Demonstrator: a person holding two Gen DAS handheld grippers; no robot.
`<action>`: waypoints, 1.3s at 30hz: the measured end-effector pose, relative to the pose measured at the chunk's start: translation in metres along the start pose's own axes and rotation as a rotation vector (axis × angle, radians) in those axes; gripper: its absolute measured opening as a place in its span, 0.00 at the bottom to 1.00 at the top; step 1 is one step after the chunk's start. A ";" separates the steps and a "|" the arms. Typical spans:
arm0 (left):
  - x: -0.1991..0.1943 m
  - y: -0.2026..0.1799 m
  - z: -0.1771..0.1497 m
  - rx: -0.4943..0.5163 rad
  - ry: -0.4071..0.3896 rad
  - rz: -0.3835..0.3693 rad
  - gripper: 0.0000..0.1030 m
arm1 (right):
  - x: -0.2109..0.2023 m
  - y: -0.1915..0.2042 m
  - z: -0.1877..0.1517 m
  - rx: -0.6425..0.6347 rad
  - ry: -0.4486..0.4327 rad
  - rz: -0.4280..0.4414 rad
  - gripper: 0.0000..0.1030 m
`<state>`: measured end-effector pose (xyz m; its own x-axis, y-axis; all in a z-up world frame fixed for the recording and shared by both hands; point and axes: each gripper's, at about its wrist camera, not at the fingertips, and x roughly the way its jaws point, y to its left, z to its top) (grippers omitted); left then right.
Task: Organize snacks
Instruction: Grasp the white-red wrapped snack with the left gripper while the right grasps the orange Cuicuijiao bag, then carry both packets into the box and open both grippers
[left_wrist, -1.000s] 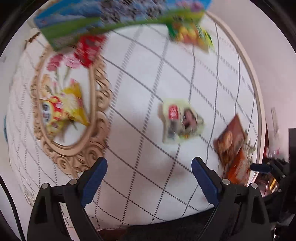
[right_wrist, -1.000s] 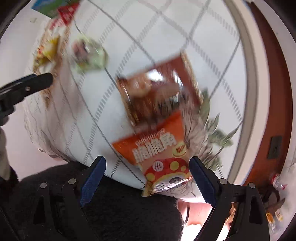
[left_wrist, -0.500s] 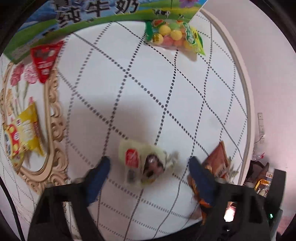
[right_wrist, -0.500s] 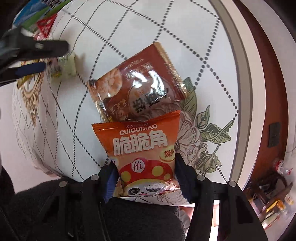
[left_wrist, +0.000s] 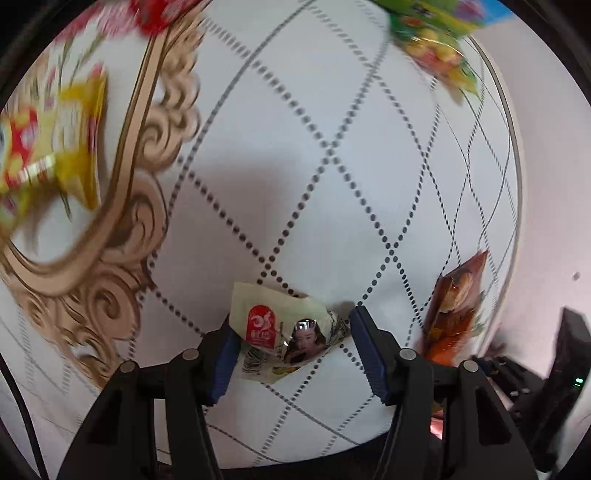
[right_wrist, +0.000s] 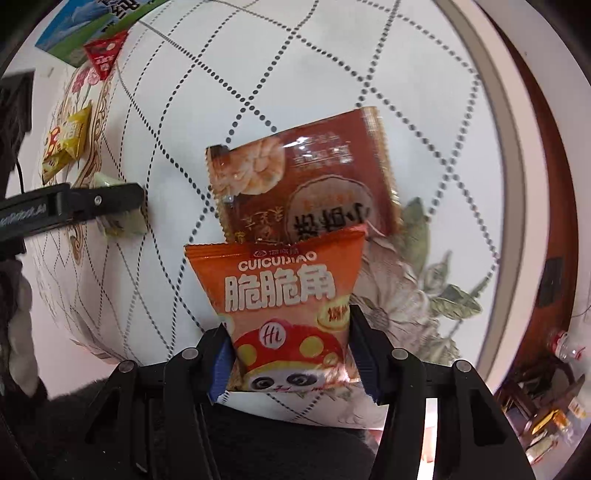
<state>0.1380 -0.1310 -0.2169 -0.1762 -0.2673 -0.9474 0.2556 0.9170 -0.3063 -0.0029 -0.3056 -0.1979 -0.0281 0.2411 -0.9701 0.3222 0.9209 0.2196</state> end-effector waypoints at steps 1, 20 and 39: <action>-0.001 0.004 0.000 -0.017 0.006 -0.029 0.61 | 0.001 -0.001 0.002 0.012 0.011 0.008 0.59; -0.012 0.010 -0.020 -0.054 -0.031 -0.064 0.57 | -0.001 0.031 -0.007 -0.068 -0.023 0.000 0.50; -0.174 -0.026 0.040 -0.004 -0.271 -0.191 0.57 | -0.146 0.093 0.063 -0.158 -0.314 0.258 0.49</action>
<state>0.2002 -0.1203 -0.0479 0.0391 -0.5032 -0.8633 0.2388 0.8436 -0.4809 0.0911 -0.2744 -0.0429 0.3318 0.3870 -0.8603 0.1310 0.8843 0.4482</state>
